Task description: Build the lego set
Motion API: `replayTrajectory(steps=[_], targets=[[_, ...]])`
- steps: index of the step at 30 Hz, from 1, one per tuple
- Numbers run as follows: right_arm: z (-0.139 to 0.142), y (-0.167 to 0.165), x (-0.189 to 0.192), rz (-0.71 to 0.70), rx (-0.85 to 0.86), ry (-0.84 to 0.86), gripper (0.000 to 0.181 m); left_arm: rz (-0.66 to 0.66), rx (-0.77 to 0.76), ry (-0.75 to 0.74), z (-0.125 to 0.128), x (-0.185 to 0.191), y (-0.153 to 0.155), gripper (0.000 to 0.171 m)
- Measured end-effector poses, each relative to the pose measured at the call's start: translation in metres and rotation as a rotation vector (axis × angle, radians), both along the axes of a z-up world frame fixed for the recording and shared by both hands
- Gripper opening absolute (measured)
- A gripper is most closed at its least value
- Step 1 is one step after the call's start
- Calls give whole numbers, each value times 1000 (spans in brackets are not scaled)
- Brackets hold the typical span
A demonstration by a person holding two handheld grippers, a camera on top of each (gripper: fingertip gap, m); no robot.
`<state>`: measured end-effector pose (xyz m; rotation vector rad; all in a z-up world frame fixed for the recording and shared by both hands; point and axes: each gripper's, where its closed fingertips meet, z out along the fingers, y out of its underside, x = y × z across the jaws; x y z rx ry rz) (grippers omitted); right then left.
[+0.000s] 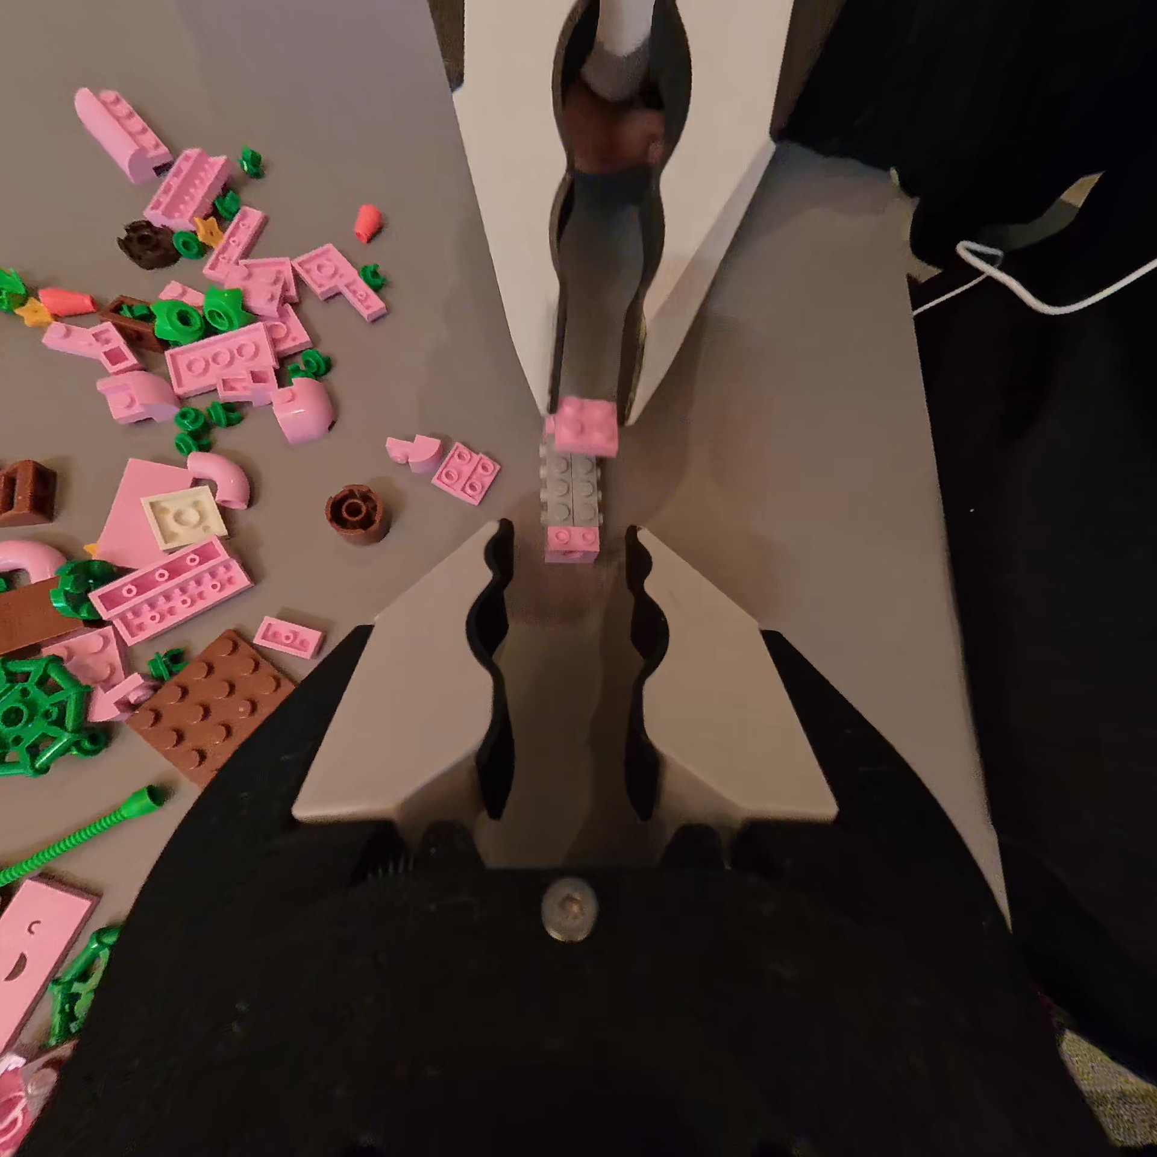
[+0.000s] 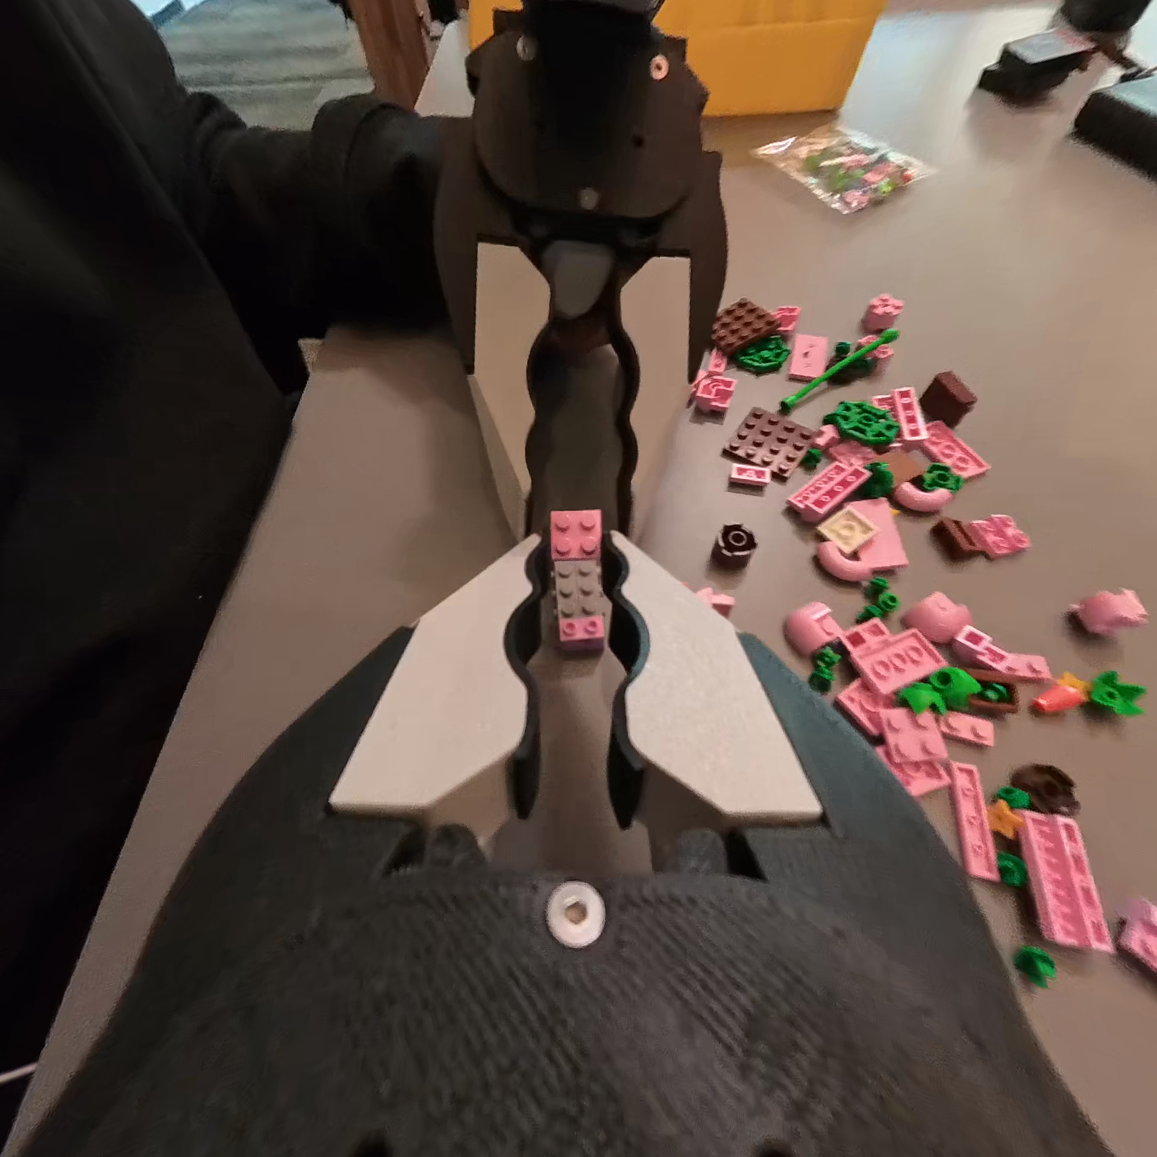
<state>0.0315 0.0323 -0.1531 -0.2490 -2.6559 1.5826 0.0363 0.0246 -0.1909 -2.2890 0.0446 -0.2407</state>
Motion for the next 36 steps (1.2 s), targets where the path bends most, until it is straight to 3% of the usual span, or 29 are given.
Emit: replayTrajectory(steps=[13, 36], targets=[[-24, -16, 0, 29, 172, 44, 14, -5, -40, 37, -7, 1, 0, 26], [-22, -16, 1, 34, 151, 40, 18, -5, -41, 33, -7, 1, 0, 26]])
